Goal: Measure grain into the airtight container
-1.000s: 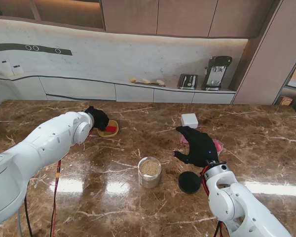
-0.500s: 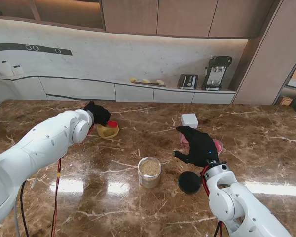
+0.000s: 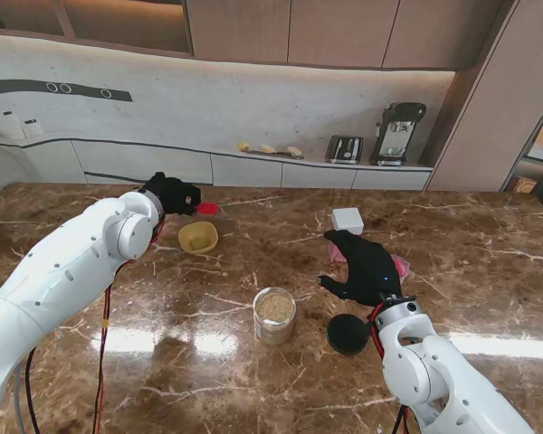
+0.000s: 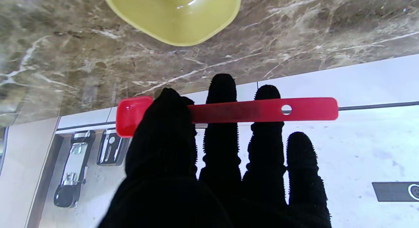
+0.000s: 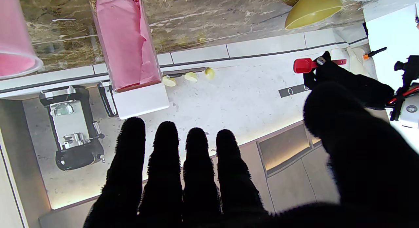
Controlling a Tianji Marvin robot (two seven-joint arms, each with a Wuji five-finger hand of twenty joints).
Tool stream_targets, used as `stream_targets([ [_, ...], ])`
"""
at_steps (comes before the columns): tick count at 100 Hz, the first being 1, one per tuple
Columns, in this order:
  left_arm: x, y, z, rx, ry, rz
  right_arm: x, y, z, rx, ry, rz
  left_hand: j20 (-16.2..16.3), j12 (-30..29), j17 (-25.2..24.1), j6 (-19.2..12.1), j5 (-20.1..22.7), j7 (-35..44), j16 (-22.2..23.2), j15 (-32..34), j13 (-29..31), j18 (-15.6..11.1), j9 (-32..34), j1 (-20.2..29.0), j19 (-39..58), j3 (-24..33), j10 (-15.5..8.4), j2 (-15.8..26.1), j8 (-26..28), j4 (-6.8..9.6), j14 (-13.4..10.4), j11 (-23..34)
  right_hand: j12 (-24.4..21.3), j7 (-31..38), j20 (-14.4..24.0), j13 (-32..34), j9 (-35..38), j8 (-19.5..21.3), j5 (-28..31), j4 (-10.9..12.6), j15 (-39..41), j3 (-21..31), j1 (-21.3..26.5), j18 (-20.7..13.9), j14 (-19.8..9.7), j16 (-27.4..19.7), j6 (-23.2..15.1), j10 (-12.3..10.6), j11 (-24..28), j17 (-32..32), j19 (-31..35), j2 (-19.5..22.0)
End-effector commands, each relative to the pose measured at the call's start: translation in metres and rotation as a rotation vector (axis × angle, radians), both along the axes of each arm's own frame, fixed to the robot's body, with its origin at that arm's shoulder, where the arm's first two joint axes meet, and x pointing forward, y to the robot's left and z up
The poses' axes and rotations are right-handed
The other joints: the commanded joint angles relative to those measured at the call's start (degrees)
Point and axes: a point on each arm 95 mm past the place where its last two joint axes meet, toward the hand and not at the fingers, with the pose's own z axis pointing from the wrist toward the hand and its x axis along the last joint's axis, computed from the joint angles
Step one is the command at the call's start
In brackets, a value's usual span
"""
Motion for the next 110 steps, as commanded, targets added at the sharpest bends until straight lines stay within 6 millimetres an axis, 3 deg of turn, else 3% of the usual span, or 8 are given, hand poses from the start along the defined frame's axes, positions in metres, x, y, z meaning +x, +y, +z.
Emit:
stream_targets([
  [1,-0.005,-0.003,-0.003,-0.001,0.008,-0.012,-0.003,0.0,-0.006,-0.003,0.023,-0.004,0.2,4.5,0.1,-9.1,0.1,3.9,1.6,2.5,2.9,2.1,1.9,5.5,1.2,2.0,-1.4,3.5,4.7,1.95,2.7,4.2,-0.8,-0.6,0.4,0.1,0.4,-0.4,1.2,0.9,-0.2,1.5,-1.5,-0.1,0.4,-0.5,-1.0,0.1,-0.8,0.0,0.7,1.0],
  [18,-0.018,-0.014,0.0,-0.072,0.025,-0.03,-0.003,0.001,-0.006,-0.008,0.022,-0.002,0.2,13.5,0.5,-10.3,-1.1,4.1,5.9,5.8,4.1,3.2,0.3,4.6,1.5,2.2,-2.8,4.9,6.4,2.32,4.1,8.3,-0.8,-0.6,0.4,0.2,0.7,-0.5,1.2,0.9,-0.2,1.6,-1.6,-0.1,0.4,-0.5,-1.0,0.1,-0.7,0.0,0.7,1.2],
  [43,-0.043,-0.034,-0.002,-0.234,0.09,-0.075,-0.008,0.001,0.0,-0.01,0.016,-0.005,0.9,22.4,5.6,-9.3,-3.8,4.0,13.2,14.4,10.0,9.5,-4.2,3.7,4.8,2.6,-2.6,6.6,5.5,3.01,7.0,11.3,-0.8,-0.6,0.4,0.3,1.0,-0.5,1.2,0.9,-0.2,1.9,-1.8,0.0,0.3,-0.6,-1.0,-0.1,-0.7,0.1,0.8,1.3],
  [56,-0.055,-0.044,-0.005,-0.337,0.145,-0.091,-0.009,0.0,0.001,-0.01,0.011,-0.007,1.9,25.2,14.9,-6.3,-4.8,4.7,19.7,27.6,18.0,14.3,-5.5,4.1,11.7,2.6,-1.0,6.9,2.8,3.19,8.9,12.6,-0.8,-0.6,0.4,0.3,1.1,-0.5,1.3,0.9,-0.2,1.9,-1.8,-0.1,0.3,-0.6,-1.1,-0.1,-0.8,0.1,0.8,1.4],
  [68,-0.063,-0.05,-0.009,-0.407,0.224,-0.114,-0.011,0.0,0.002,-0.01,0.006,-0.011,3.0,25.7,27.5,-3.1,-4.7,5.5,25.7,46.6,28.6,15.6,-5.5,4.4,22.1,2.8,0.4,6.3,-0.7,3.38,6.9,13.8,-0.9,-0.6,0.4,0.4,1.3,-0.5,1.3,0.9,-0.2,2.0,-1.9,0.0,0.3,-0.6,-1.1,-0.1,-0.8,0.1,0.8,1.4],
  [70,-0.064,-0.051,-0.009,-0.411,0.23,-0.119,-0.011,-0.001,0.002,-0.01,0.005,-0.011,3.4,25.6,29.6,-2.6,-4.5,5.6,26.6,49.8,29.2,15.8,-5.2,4.3,23.9,2.8,2.2,6.2,-1.4,3.32,6.6,14.0,-0.9,-0.6,0.4,0.4,1.3,-0.5,1.3,0.9,-0.2,2.0,-1.9,0.0,0.3,-0.6,-1.1,0.0,-0.8,0.1,0.8,1.4],
  [87,-0.072,-0.056,-0.012,-0.433,0.285,-0.16,-0.012,-0.002,0.003,-0.009,-0.002,-0.017,8.6,25.3,35.9,-0.6,-2.4,7.4,22.3,59.9,29.7,18.4,-2.3,3.7,29.2,2.4,2.2,4.9,-5.8,2.54,8.5,15.1,-0.9,-0.6,0.3,0.3,1.3,-0.6,1.4,0.9,-0.2,2.1,-1.8,0.1,0.4,-0.6,-1.1,-0.1,-0.8,0.0,0.8,1.4],
  [110,-0.079,-0.059,-0.015,-0.482,0.312,-0.202,-0.014,-0.002,0.004,-0.009,-0.002,-0.014,9.1,24.6,40.5,1.5,-1.9,8.3,19.9,63.7,29.8,20.2,0.7,3.2,30.1,2.6,3.4,4.5,-5.1,2.74,8.6,15.5,-0.9,-0.6,0.3,0.3,1.3,-0.6,1.4,0.9,-0.2,2.2,-1.9,0.1,0.4,-0.6,-1.1,-0.1,-0.9,0.0,0.8,1.4],
])
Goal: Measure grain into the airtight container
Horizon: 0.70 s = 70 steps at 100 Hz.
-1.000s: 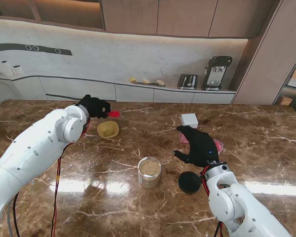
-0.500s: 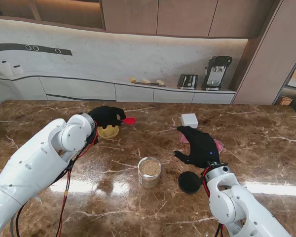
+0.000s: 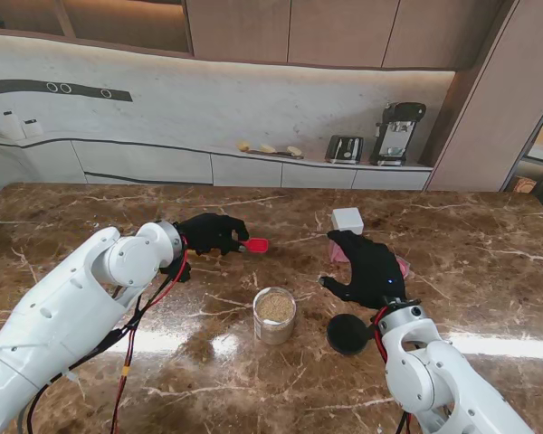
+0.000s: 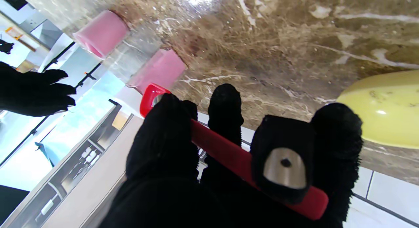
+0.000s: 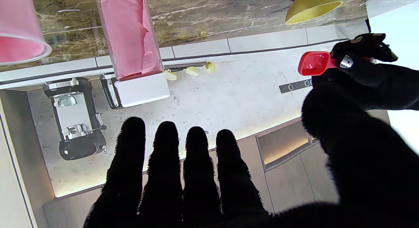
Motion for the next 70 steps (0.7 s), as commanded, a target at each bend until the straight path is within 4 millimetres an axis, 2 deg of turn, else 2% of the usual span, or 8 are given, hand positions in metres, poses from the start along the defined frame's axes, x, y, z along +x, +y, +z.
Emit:
stream_targets([
  [1,-0.005,-0.001,-0.004,-0.002,0.017,-0.01,-0.003,0.0,-0.003,-0.001,0.02,-0.003,1.0,-0.1,2.3,-0.4,2.2,3.7,-0.8,5.6,3.1,3.1,3.1,3.2,3.2,3.0,1.0,2.1,1.2,2.73,2.1,2.3,-0.9,-0.6,0.3,0.3,0.5,-0.5,1.4,0.9,-0.2,1.4,-1.9,0.0,0.4,-0.6,-1.1,-0.1,-0.9,-0.1,0.8,1.2],
  [16,-0.012,-0.001,-0.006,-0.052,0.047,-0.008,-0.005,0.0,-0.002,-0.002,0.019,-0.004,1.1,0.0,2.6,1.5,1.1,3.5,-1.7,6.1,3.0,4.4,4.2,3.0,2.9,3.0,1.2,3.0,2.2,2.93,2.9,4.7,-0.8,-0.5,0.3,0.5,0.6,-0.5,1.5,0.9,-0.1,1.5,-1.8,0.0,0.5,-0.5,-1.1,-0.1,-0.8,0.0,0.9,1.3],
  [27,-0.018,-0.001,-0.01,-0.082,0.061,-0.003,-0.006,0.001,-0.001,-0.004,0.018,-0.003,1.8,0.4,1.7,3.3,0.8,3.1,-2.0,5.8,2.9,5.3,5.5,2.2,2.7,3.0,0.5,3.3,1.5,3.23,4.7,7.5,-0.8,-0.4,0.3,0.8,0.8,-0.5,1.7,0.9,0.0,1.6,-1.9,0.0,0.6,-0.5,-1.2,-0.1,-0.8,0.1,0.9,1.4],
  [34,-0.022,-0.001,-0.012,-0.093,0.066,-0.002,-0.007,0.001,0.0,-0.007,0.02,-0.004,2.4,0.4,1.8,5.0,1.5,3.2,-2.0,6.0,2.9,6.0,6.5,1.2,2.9,2.9,0.0,2.8,-0.8,3.38,5.4,8.9,-0.8,-0.4,0.3,0.9,1.0,-0.5,1.8,0.9,0.1,1.7,-1.9,0.0,0.6,-0.5,-1.2,-0.1,-0.7,0.1,0.9,1.4],
  [43,-0.027,-0.001,-0.015,-0.108,0.059,-0.002,-0.01,0.0,0.001,-0.02,0.026,-0.008,3.2,0.3,2.1,6.6,3.2,5.2,-2.3,6.9,2.9,7.0,8.0,-0.7,3.6,3.4,-0.4,2.1,-6.3,3.55,6.3,9.9,-0.8,-0.4,0.2,1.2,1.1,-0.5,1.8,0.9,0.1,1.7,-2.0,0.0,0.4,-0.5,-1.2,-0.1,-0.7,0.2,0.9,1.4],
  [54,-0.032,-0.001,-0.018,-0.123,0.034,-0.003,-0.013,-0.003,0.004,-0.039,0.03,-0.022,3.3,0.5,3.6,6.3,5.4,6.0,-2.6,8.3,3.0,7.5,10.3,-2.5,5.1,3.1,-1.3,1.9,-9.0,3.32,6.4,10.5,-0.8,-0.3,0.2,1.3,1.1,-0.5,1.9,0.9,0.1,1.8,-2.0,0.0,0.5,-0.5,-1.2,-0.2,-0.7,0.2,0.9,1.4],
  [60,-0.034,0.0,-0.02,-0.128,0.025,-0.004,-0.015,-0.005,0.006,-0.05,0.031,-0.03,3.3,0.7,4.0,5.1,6.0,6.1,-2.9,9.0,3.1,7.8,11.2,-3.1,5.7,3.1,-1.7,2.0,-9.5,3.22,6.3,10.8,-0.8,-0.3,0.1,1.4,1.2,-0.6,1.9,0.9,0.2,1.8,-2.0,0.0,0.7,-0.4,-1.2,-0.2,-0.7,0.2,1.0,1.3],
  [70,-0.037,0.001,-0.022,-0.148,0.031,-0.007,-0.018,-0.008,0.009,-0.07,0.036,-0.042,2.4,2.0,4.3,1.6,4.7,5.5,-4.0,9.9,3.0,8.0,11.5,-3.4,6.4,3.4,-2.1,2.3,-5.7,3.36,6.0,11.4,-0.8,-0.3,0.1,1.4,1.3,-0.6,1.9,0.9,0.2,1.8,-2.0,0.0,0.5,-0.4,-1.3,-0.2,-0.7,0.3,1.0,1.4],
])
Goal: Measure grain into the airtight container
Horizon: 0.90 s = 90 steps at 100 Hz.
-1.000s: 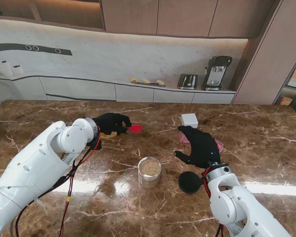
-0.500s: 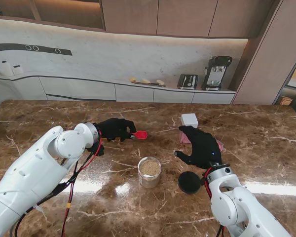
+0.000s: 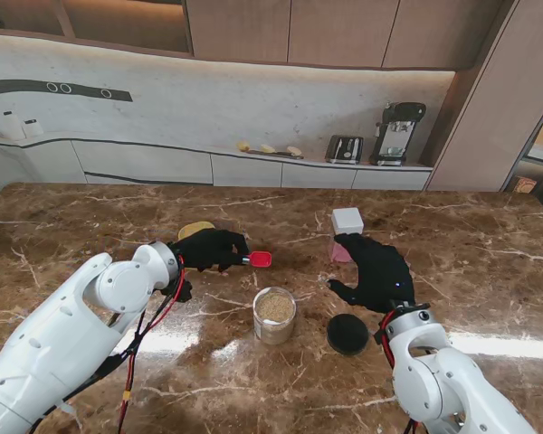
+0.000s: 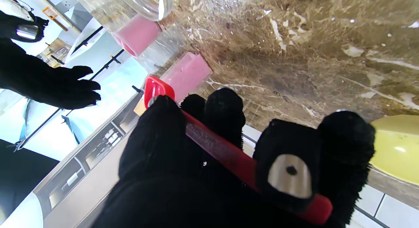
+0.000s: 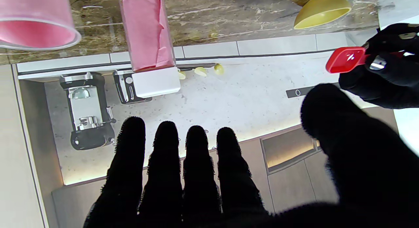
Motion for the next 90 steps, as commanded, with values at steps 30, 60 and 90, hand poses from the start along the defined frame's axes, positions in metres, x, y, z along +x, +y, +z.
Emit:
stream_targets([
  [30,-0.011,0.008,-0.011,-0.041,0.024,-0.025,-0.008,-0.02,0.004,-0.076,0.016,-0.079,0.0,2.4,1.4,-4.9,-1.6,-0.4,-1.3,6.4,3.0,3.0,2.8,1.7,4.2,2.1,-1.9,2.3,7.3,1.99,2.6,3.0,-0.8,0.0,-0.4,2.2,1.9,-0.6,1.3,0.9,-0.4,1.8,-1.3,-0.8,-0.9,-0.9,-0.5,-1.0,-0.4,0.4,0.7,0.1],
  [60,-0.014,0.015,-0.017,-0.066,0.028,-0.041,0.003,-0.056,0.003,-0.061,0.023,-0.175,0.0,2.5,1.1,-4.4,-1.7,-0.6,-1.2,6.1,2.9,3.0,2.7,2.2,3.9,2.1,-1.8,2.1,8.6,2.17,3.4,3.2,-1.8,0.1,-3.5,1.7,-0.5,-0.4,-1.0,-0.3,-2.2,-1.3,1.5,-3.2,-2.1,-3.9,1.6,-0.9,-0.3,0.7,-0.6,-3.3],
  [90,-0.015,0.022,-0.015,-0.074,0.0,-0.031,0.012,-0.09,-0.011,0.068,0.087,-0.236,0.1,2.5,1.0,-4.9,-1.5,-1.1,-1.1,6.2,2.9,2.8,2.7,1.8,3.9,2.0,-2.1,2.2,9.0,2.16,3.1,3.2,-2.7,-1.7,-6.5,-2.5,-8.8,1.5,-10.9,0.5,-2.9,-13.2,1.3,-4.1,-2.3,-5.9,7.4,1.5,0.6,-1.9,-1.9,-7.7],
])
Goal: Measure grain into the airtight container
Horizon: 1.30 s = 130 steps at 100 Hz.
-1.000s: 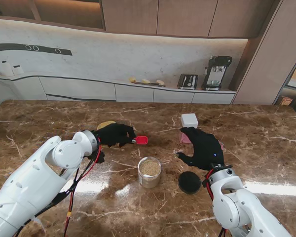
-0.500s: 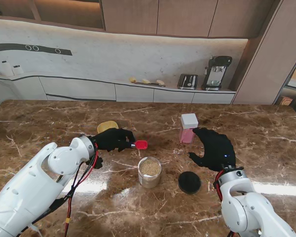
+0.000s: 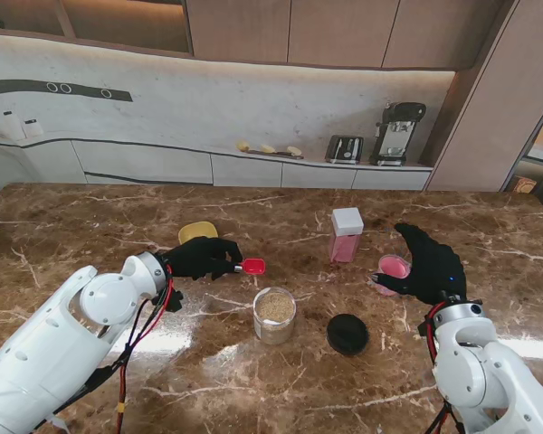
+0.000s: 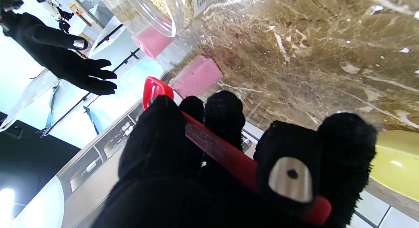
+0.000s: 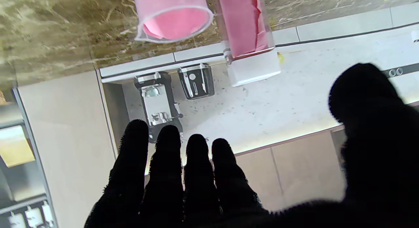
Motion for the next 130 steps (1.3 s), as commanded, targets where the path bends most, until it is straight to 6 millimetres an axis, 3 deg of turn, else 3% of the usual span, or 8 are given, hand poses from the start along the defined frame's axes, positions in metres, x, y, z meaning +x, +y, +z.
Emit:
stream_targets([
  [1,-0.002,0.003,-0.003,0.007,0.001,0.004,0.0,-0.007,-0.01,0.013,0.045,-0.038,0.1,1.0,0.9,-3.9,-1.4,0.2,0.1,5.5,2.7,2.4,2.6,1.9,3.2,2.0,-2.0,2.2,1.8,2.16,2.4,2.4,-0.4,-0.2,-1.5,-1.7,-3.3,2.2,-4.5,0.5,0.2,-1.0,-0.8,-2.0,-0.8,-1.0,2.6,1.9,1.1,-0.9,-0.9,-1.2],
  [15,-0.004,0.005,-0.002,0.007,-0.011,0.012,-0.002,-0.011,-0.025,0.029,0.072,-0.141,0.1,1.0,0.9,-3.9,-1.4,0.0,0.1,5.5,2.7,2.3,2.6,1.8,3.2,2.0,-2.1,2.2,1.8,2.17,2.4,2.4,5.1,7.1,0.6,1.1,-4.6,10.6,-7.6,0.4,4.0,0.7,-3.9,-1.2,0.6,2.4,4.7,3.2,7.9,1.4,2.6,-1.3],
  [26,-0.005,0.006,-0.003,0.005,-0.011,0.02,-0.006,-0.011,-0.038,0.045,0.092,-0.216,0.1,1.0,0.8,-3.9,-1.4,-0.1,0.1,5.5,2.7,2.2,2.6,1.8,3.2,2.0,-2.1,2.2,1.9,2.17,2.4,2.4,6.8,8.7,1.1,1.6,-4.4,12.6,-7.1,0.5,5.3,1.4,-5.0,-0.9,1.2,3.8,5.1,3.6,9.7,1.8,3.4,-1.4],
  [69,-0.009,0.009,-0.006,-0.002,-0.028,0.033,-0.025,0.005,-0.07,0.073,0.165,-0.356,0.5,1.1,0.3,-4.2,-1.1,-0.9,0.1,5.5,2.7,1.7,2.6,1.6,3.5,2.0,-2.1,2.1,1.5,2.17,2.4,2.4,4.5,5.6,0.0,-2.2,-1.1,11.2,-1.4,0.8,1.8,2.8,-4.7,1.9,3.9,1.4,5.3,5.2,6.9,-2.2,0.6,-2.1],
  [87,-0.01,0.009,-0.006,-0.002,-0.035,0.033,-0.024,0.011,-0.082,0.102,0.176,-0.399,0.8,1.1,0.1,-4.3,-1.0,-1.0,0.2,5.5,2.7,1.7,2.5,1.5,3.7,2.0,-2.2,2.1,1.3,2.16,2.5,2.3,2.4,2.4,-0.4,-5.9,-3.6,8.8,-3.1,0.8,0.3,2.9,-4.6,2.0,4.2,0.3,6.7,6.4,4.0,-5.2,-1.4,-2.1],
  [106,-0.01,0.009,-0.005,0.006,-0.048,0.037,-0.019,0.018,-0.09,0.136,0.183,-0.444,1.0,1.2,0.1,-4.7,-1.0,-1.0,0.2,5.6,2.7,1.6,2.6,1.3,3.9,2.0,-2.3,2.1,1.1,2.16,2.6,2.3,2.3,2.6,-0.5,-7.9,-4.1,8.7,-3.0,0.6,-0.1,2.7,-5.2,1.7,4.1,0.0,6.3,6.2,4.3,-6.4,-2.3,-1.9],
  [130,-0.01,0.01,-0.002,0.001,-0.067,0.052,-0.009,0.031,-0.1,0.202,0.205,-0.471,1.2,1.3,-0.1,-4.8,-1.0,-1.1,0.1,5.6,2.7,1.5,2.6,1.3,3.8,2.1,-2.4,2.0,0.9,2.16,2.6,2.2,1.1,0.0,-1.2,-16.4,-10.3,7.3,-6.7,0.2,-2.7,3.1,-6.8,0.0,3.3,-1.2,6.4,6.2,2.0,-13.1,-6.4,0.2],
])
